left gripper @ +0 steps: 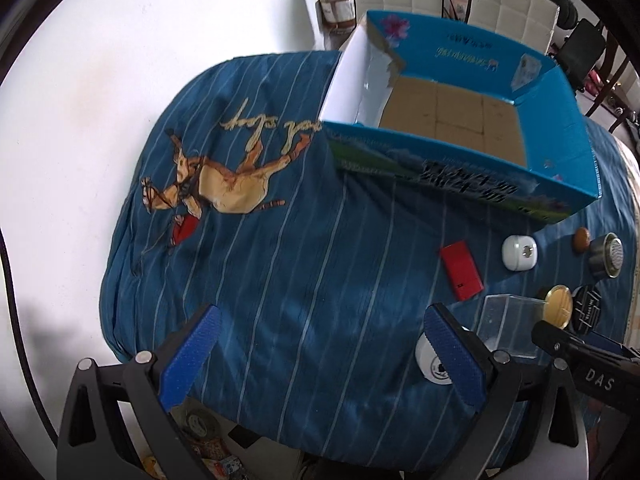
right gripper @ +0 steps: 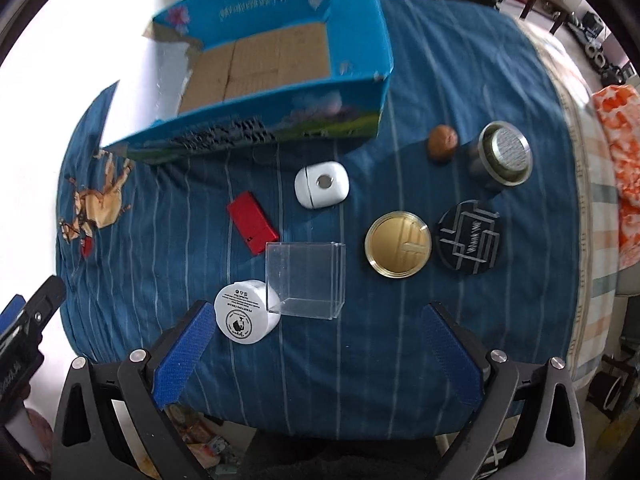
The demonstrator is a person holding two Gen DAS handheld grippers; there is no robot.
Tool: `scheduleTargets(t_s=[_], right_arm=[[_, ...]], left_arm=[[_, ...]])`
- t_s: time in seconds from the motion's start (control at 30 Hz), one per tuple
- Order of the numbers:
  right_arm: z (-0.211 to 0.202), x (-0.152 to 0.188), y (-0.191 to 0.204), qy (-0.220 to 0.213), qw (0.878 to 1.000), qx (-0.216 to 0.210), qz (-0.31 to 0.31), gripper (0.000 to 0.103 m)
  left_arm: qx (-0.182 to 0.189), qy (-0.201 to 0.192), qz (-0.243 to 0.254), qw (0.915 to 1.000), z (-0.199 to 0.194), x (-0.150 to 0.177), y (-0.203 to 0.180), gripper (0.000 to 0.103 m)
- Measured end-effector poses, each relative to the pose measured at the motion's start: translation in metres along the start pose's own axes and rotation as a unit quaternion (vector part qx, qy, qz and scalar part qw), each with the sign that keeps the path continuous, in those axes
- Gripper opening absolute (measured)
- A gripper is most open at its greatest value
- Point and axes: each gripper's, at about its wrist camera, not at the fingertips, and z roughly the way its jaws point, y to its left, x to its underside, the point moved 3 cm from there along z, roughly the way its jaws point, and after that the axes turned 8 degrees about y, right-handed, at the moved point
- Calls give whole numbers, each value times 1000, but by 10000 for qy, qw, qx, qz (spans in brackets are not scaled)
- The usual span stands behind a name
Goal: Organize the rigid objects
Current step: 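Grasp the clear plastic cube with the right tool while the left tool grasps the white cream jar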
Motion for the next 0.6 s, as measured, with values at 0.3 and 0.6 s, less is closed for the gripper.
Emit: scheduleTargets(t_s=[0.3,0.6], right_arm=[[124,-20,16,1157,9907,46,713,91],[145,4,5,1240,9889,63,816,65]], left_arm=[[341,829,275,9956,67,6,-12,103],[784,1113,874,9868,84,12,-46,103]])
